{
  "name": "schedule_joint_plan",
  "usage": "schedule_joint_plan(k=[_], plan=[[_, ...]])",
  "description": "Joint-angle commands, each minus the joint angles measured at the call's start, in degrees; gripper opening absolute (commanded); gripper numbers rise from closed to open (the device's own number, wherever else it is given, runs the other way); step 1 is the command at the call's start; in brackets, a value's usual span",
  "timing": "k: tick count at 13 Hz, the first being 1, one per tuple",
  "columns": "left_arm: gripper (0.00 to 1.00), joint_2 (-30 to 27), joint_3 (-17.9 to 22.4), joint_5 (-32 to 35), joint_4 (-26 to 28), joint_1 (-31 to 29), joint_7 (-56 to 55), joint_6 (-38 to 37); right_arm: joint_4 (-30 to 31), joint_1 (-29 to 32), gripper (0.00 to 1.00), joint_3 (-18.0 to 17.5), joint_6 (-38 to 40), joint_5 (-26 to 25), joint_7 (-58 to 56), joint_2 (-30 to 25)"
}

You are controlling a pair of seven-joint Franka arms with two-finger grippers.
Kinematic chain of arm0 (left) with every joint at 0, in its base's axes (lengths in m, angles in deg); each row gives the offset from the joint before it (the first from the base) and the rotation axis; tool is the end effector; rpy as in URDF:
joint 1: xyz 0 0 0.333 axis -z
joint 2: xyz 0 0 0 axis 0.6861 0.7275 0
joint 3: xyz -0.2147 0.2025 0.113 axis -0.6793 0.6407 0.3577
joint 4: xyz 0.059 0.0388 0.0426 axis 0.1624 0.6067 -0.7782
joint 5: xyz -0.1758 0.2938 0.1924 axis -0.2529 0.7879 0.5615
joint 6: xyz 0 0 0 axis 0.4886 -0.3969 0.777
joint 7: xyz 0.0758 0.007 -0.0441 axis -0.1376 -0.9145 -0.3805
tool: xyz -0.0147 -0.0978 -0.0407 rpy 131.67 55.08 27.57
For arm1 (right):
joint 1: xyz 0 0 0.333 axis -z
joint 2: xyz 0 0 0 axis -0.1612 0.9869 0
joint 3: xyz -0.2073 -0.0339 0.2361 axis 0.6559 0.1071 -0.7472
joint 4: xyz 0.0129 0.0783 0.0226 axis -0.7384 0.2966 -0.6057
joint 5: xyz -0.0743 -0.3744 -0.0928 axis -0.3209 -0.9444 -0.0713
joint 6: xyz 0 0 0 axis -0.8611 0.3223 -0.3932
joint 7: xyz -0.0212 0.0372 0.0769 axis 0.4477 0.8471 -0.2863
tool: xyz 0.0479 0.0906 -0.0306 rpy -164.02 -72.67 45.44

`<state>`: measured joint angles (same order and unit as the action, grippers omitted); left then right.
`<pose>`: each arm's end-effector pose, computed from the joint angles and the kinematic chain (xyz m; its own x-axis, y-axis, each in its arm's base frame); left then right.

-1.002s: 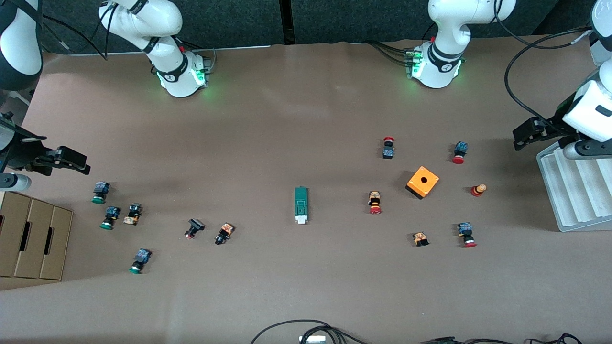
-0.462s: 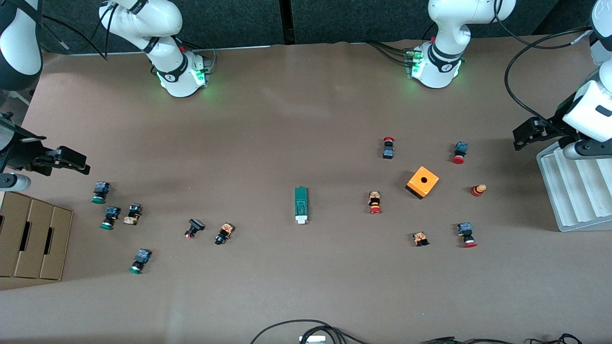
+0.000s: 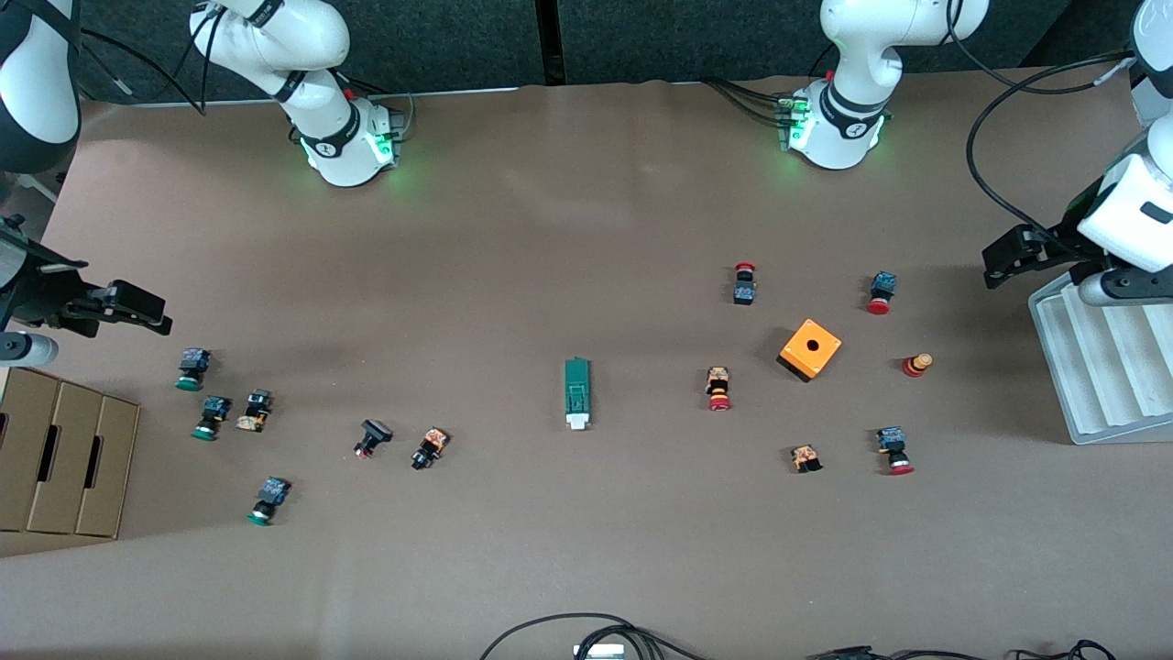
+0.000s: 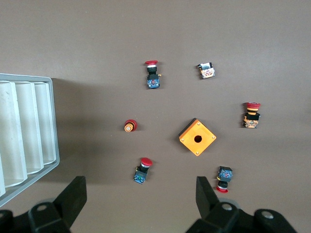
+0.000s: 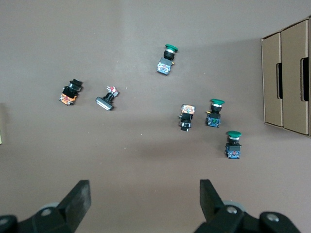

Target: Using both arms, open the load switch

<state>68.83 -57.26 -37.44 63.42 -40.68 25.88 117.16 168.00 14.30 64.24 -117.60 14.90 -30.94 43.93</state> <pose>0.5538 -0.0289 0.6115 1.0000 0.0039 -0.0081 0.0036 -0.9990 -0.0451 0.5715 -0.0347 0.5852 0.9995 -0.0321 -0.0038 -0.0321 -0.9994 -0.0137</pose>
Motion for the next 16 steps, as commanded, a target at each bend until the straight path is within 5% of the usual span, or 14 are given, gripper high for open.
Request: schedule_joint_plan(k=[1, 5, 16], plan=[[0.99, 0.7, -0.3, -0.2, -1.8, 0.7, -2.7, -1.3, -0.6, 0.2, 1.0, -0.2, 0.8, 0.3, 0.0, -0.5], [0.99, 0.6, -2.2, -0.2, -1.9, 3.6, -12.1, -1.4, -1.1, 0.3, 1.0, -0.1, 0.7, 0.6, -0.3, -0.3], [0.97, 4.1, -21.9, 0.5, -1.4, 4.2, -43.7, 7.1, -1.1, -0.7, 1.0, -0.4, 0.0, 1.7, -0.5, 3.6]])
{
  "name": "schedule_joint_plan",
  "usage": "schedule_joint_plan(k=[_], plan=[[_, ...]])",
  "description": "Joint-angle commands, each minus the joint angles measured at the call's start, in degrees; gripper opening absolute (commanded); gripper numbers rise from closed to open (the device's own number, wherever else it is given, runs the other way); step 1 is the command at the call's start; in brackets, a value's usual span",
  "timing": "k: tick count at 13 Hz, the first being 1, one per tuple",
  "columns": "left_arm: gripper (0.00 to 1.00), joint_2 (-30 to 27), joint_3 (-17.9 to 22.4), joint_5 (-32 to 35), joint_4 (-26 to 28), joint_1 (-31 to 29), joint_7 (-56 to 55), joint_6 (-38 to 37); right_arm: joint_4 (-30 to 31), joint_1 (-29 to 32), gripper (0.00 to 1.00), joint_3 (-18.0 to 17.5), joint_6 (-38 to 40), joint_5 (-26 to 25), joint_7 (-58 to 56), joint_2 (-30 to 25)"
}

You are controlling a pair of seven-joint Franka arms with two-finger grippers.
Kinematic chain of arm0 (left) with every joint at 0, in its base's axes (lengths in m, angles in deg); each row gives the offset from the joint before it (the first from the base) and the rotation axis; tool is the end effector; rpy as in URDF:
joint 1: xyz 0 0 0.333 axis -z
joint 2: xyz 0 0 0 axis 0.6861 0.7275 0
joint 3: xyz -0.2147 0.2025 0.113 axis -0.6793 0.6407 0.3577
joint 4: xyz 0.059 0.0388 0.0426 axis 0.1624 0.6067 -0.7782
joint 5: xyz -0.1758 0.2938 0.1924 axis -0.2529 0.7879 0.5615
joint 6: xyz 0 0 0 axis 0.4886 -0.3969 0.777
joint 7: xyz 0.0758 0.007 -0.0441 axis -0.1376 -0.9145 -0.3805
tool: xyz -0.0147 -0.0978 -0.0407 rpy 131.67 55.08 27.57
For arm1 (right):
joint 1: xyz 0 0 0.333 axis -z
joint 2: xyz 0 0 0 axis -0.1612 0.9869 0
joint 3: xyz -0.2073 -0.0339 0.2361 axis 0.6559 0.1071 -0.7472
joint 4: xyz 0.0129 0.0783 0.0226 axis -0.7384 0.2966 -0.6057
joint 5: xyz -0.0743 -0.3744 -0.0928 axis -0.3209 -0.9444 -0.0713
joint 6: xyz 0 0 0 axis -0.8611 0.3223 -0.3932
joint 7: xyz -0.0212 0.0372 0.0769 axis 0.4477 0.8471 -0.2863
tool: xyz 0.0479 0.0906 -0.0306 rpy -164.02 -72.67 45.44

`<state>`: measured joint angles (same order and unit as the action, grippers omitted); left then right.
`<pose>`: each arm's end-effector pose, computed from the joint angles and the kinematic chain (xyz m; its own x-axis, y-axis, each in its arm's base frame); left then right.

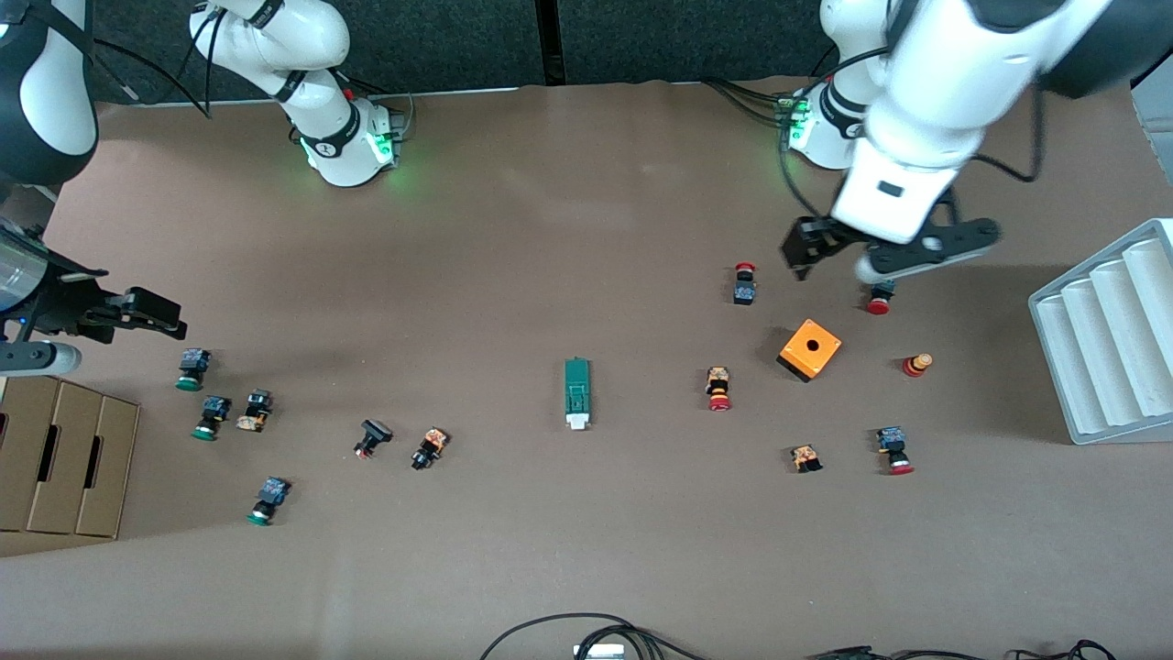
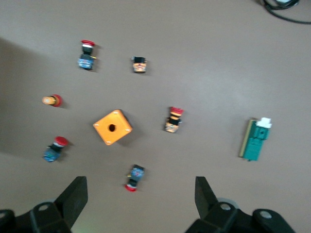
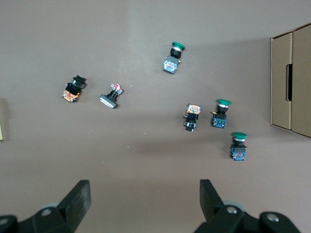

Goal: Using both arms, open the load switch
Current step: 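Move the left gripper over the green switch base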

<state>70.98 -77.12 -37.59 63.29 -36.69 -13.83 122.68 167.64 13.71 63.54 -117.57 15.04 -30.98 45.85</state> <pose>0.5137 -0.2571 0.6013 0.9597 0.2748 0.0585 0.2744 -0.9615 0.0142 0.5807 -0.0224 0.5689 0.9995 -0.0090 -0.0314 -0.0096 -0.9998 -0.0187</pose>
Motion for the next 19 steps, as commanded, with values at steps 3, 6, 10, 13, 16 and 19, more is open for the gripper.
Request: schedule_joint_plan(k=[3, 6, 10, 13, 16, 19], plan=[[0.96, 3.4, -3.4, 1.2, -0.4, 3.3, -11.2, 5.9, -0.8, -0.2, 1.0, 0.3, 0.0, 1.6, -0.6, 2.6], [0.95, 5.1, -3.5, 8.0, 0.9, 8.8, -17.7, 8.4, -0.8, -0.2, 1.0, 0.3, -0.2, 1.4, -0.6, 3.4], [0.95, 9.1, -3.4, 10.2, 1.0, 12.6, -25.0, 15.5, -1.8, -0.3, 1.0, 0.2, -1.2, 1.3, -0.5, 4.9], [0.94, 13.9, -3.4, 18.8, 1.0, 17.9, -31.2, 19.2, -1.8, -0.1, 1.0, 0.3, -2.0, 1.4, -0.7, 5.7], [0.95, 16.9, -3.4, 23.9, 1.4, 21.0, -36.5, 22.2, -2.1, 0.0, 1.0, 0.3, -5.0, 1.5, -6.4, 7.8], [0.96, 17.1, -3.4, 33.8, 4.0, 25.3, -37.2, 23.8, -2.4, 0.0, 0.99, 0.3, -8.5, 1.5, -16.1, 9.6]])
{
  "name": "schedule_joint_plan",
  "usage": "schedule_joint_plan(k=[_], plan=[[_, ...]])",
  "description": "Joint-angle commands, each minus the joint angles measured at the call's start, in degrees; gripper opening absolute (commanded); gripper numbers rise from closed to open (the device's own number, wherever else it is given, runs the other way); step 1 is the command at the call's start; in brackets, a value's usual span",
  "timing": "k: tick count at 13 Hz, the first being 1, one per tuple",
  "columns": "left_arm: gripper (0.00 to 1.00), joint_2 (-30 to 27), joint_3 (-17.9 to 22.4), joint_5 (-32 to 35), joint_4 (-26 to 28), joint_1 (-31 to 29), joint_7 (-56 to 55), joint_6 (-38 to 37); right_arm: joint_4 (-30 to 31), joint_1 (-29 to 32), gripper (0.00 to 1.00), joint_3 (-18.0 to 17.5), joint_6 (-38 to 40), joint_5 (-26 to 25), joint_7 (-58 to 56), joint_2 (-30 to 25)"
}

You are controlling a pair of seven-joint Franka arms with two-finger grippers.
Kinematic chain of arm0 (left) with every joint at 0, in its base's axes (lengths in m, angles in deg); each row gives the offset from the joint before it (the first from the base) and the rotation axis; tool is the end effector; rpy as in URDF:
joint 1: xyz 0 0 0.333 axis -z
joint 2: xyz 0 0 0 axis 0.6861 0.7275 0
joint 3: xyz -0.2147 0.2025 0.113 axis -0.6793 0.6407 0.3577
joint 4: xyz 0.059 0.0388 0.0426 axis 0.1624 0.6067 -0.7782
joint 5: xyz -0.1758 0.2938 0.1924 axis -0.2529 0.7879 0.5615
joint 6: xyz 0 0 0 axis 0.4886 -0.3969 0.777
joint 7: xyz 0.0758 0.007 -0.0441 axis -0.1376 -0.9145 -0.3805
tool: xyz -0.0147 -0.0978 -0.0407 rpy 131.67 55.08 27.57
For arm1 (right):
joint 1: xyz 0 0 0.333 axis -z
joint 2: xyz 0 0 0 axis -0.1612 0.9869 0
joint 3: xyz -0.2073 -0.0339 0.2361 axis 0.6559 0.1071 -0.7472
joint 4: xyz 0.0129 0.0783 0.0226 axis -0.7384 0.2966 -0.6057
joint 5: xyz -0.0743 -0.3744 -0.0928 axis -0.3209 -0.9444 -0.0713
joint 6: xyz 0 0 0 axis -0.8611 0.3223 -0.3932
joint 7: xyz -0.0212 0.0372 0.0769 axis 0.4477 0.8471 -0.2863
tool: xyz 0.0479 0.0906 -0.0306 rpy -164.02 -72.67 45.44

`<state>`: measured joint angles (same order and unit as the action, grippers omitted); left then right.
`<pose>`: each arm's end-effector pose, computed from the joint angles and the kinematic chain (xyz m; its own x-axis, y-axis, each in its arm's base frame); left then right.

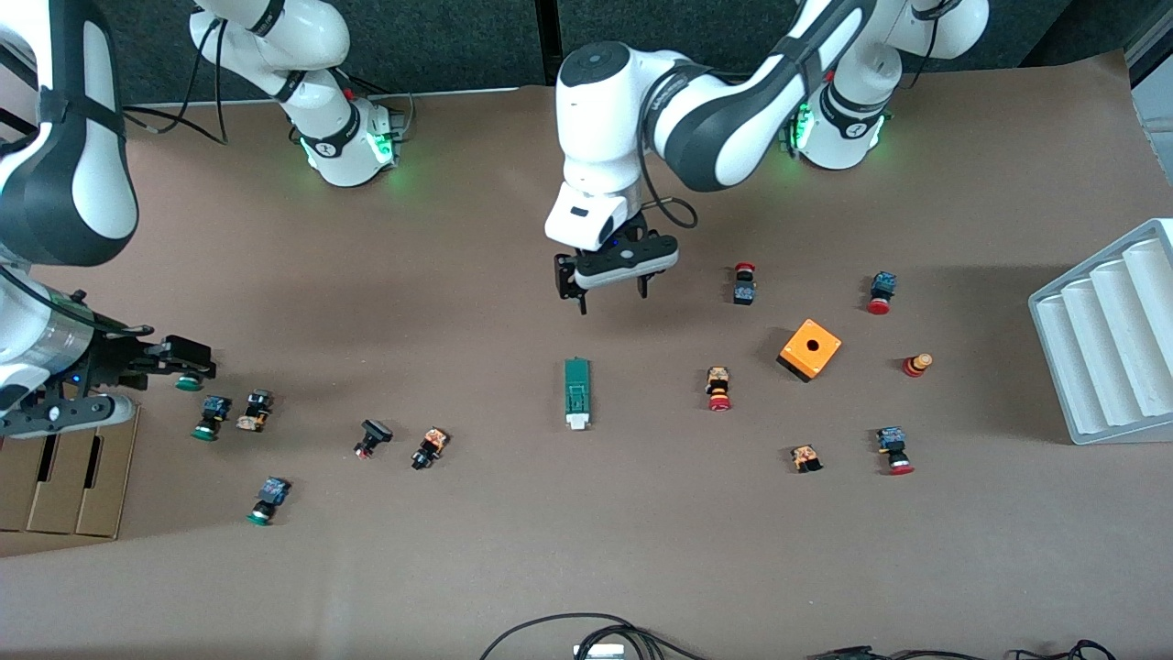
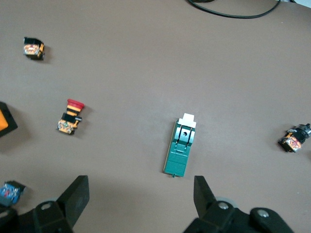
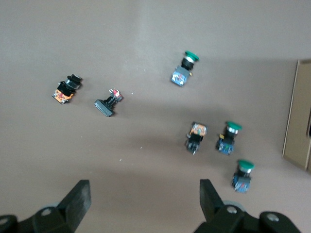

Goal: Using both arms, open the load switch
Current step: 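Move the left gripper over the green switch base, then grip the switch base with the left gripper while the right gripper approaches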

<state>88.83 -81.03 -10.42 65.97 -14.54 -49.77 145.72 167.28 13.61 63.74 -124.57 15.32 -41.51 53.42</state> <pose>0.4404 -0.5005 0.4414 0.9081 0.2440 0.3404 0.2471 -0.9684 0.0349 0.6214 -0.0258 0.5027 0.9852 0.1688 -0.0291 0.1678 -0.9853 -0.0333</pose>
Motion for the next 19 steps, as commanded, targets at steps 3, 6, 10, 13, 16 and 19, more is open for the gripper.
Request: schedule_joint_plan(k=[3, 6, 10, 13, 16, 19], plan=[[0.96, 3.3, 0.6, 16.2, 1.3, 4.6, -4.6, 7.9, -2.1, 0.2, 0.99, 0.0, -2.6, 4.4, -11.2, 3.8], [0.96, 9.4, 0.6, 30.2, 1.1, 7.7, -17.0, 8.7, -2.1, 0.2, 0.99, 0.0, -3.8, 10.4, -17.0, 5.3], [0.96, 15.8, 0.6, 43.0, 0.6, 8.3, -28.8, 8.8, -3.2, -4.0, 0.99, 0.0, -9.4, 11.2, -23.7, 7.3], [0.96, 18.8, 0.6, 47.6, 0.5, 9.3, -32.3, 8.7, -4.1, -5.8, 0.99, -0.4, -10.9, 11.9, -25.2, 9.5], [0.96, 22.7, 0.6, 56.2, 0.6, 10.2, -39.8, 8.5, -4.5, -8.8, 0.99, -0.3, -13.7, 13.2, -31.1, 11.2], [0.95, 25.4, 0.8, 64.2, 0.8, 10.3, -46.3, 7.9, -4.5, -9.2, 0.99, -0.2, -14.2, 21.2, -41.8, 14.1]])
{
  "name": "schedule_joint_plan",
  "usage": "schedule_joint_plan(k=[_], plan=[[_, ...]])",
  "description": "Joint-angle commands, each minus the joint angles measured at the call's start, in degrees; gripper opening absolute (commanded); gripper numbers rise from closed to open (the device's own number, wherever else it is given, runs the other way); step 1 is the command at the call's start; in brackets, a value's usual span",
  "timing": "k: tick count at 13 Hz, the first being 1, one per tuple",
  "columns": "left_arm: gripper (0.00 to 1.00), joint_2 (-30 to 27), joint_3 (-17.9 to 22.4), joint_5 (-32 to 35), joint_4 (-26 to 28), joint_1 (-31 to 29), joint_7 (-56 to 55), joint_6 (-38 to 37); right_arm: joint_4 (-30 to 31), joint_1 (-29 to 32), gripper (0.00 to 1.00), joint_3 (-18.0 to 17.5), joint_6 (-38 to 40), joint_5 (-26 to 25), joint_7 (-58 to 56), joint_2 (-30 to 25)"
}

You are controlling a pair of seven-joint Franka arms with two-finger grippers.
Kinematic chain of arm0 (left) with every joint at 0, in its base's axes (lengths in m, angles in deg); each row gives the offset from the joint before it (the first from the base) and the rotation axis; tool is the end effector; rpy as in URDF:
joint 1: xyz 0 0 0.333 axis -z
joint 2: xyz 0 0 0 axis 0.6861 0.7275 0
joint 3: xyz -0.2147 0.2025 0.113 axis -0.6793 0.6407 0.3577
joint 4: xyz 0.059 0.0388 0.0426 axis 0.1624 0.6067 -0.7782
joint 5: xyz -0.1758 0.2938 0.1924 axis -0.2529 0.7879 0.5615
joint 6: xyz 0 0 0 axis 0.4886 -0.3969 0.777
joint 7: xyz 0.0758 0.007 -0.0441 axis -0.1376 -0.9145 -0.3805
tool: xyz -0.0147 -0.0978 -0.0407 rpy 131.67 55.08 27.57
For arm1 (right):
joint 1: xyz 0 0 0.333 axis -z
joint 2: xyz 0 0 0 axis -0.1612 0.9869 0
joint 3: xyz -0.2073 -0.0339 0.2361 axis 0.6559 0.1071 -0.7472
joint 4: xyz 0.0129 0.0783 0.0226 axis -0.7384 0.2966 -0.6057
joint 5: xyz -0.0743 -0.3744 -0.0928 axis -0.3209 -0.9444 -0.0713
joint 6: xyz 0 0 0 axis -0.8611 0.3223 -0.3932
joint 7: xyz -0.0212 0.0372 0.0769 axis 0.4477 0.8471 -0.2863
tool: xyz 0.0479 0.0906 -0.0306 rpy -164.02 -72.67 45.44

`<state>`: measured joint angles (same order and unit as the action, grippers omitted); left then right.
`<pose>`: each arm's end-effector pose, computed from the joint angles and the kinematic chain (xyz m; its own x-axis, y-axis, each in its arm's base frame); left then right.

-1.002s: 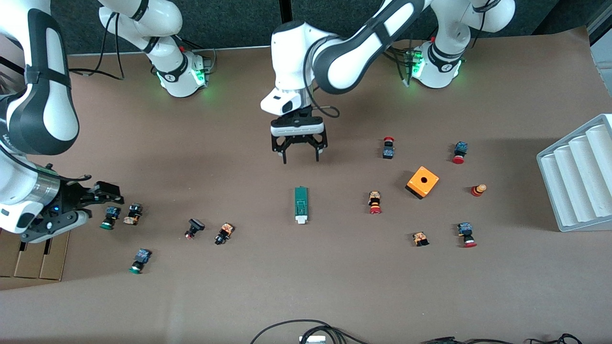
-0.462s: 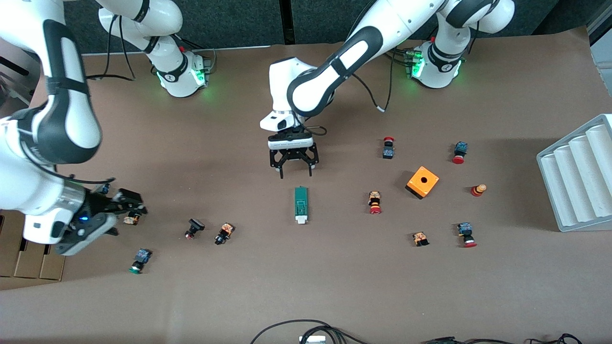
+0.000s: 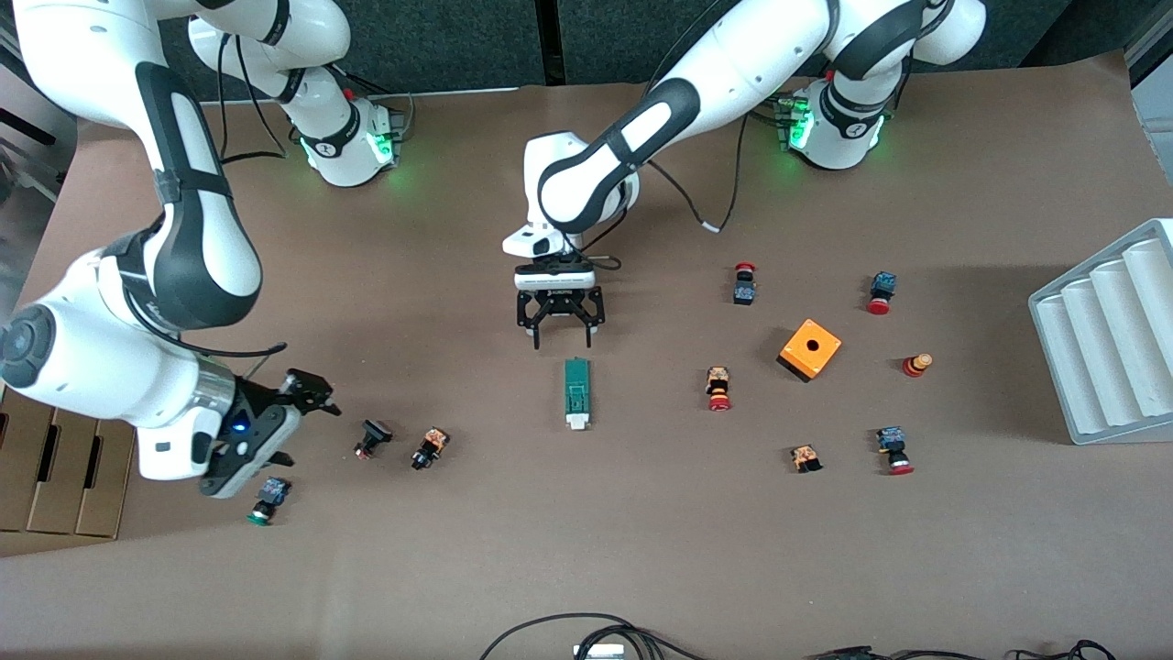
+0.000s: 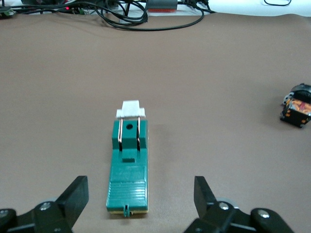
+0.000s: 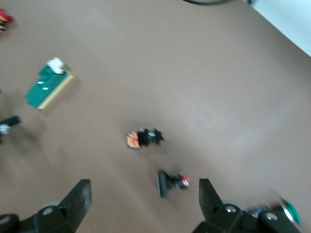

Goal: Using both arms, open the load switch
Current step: 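Grip the switch base with the left gripper while the right gripper approaches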

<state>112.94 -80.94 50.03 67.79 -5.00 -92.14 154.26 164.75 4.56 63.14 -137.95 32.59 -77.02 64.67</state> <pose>0.3645 -0.5754 0.1860 0.6644 0.0196 0.7472 0.0080 -0.9998 0.0191 0.6723 0.1005 0.4198 0.6742 0.6971 0.2441 0.7381 -0.6477 -0.1890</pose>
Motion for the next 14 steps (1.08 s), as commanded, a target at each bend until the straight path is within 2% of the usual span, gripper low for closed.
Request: schedule_joint_plan(k=[1, 3, 5, 10, 11, 14], plan=[[0.95, 2.1, 0.8, 5.9, -1.0, 0.8, -6.0, -1.8, -2.2, -1.6, 0.99, 0.5, -2.5, 3.3, -8.3, 3.2], [0.95, 4.1, 0.9, 10.1, -1.3, 0.8, -11.7, -4.1, -3.1, -4.4, 0.98, 0.6, -4.3, -3.9, -11.2, 4.0], [0.94, 5.8, 0.9, 14.3, -1.1, 0.9, -15.9, -6.9, -5.8, -7.9, 0.97, 0.6, -4.5, -7.2, -11.4, 6.3], [0.89, 10.2, 1.0, 22.4, -1.4, 1.7, -16.2, -11.0, -8.3, -13.1, 0.93, 0.5, -12.2, -7.2, -15.4, 12.3], [0.89, 10.3, 1.0, 22.5, -1.4, 1.7, -16.2, -11.2, -8.3, -13.8, 0.93, 0.5, -12.9, -7.3, -16.5, 12.5], [0.79, 10.3, 1.0, 22.6, -1.5, 1.8, -16.3, -11.4, -8.4, -16.4, 0.93, 0.6, -14.2, -7.3, -17.2, 13.4]])
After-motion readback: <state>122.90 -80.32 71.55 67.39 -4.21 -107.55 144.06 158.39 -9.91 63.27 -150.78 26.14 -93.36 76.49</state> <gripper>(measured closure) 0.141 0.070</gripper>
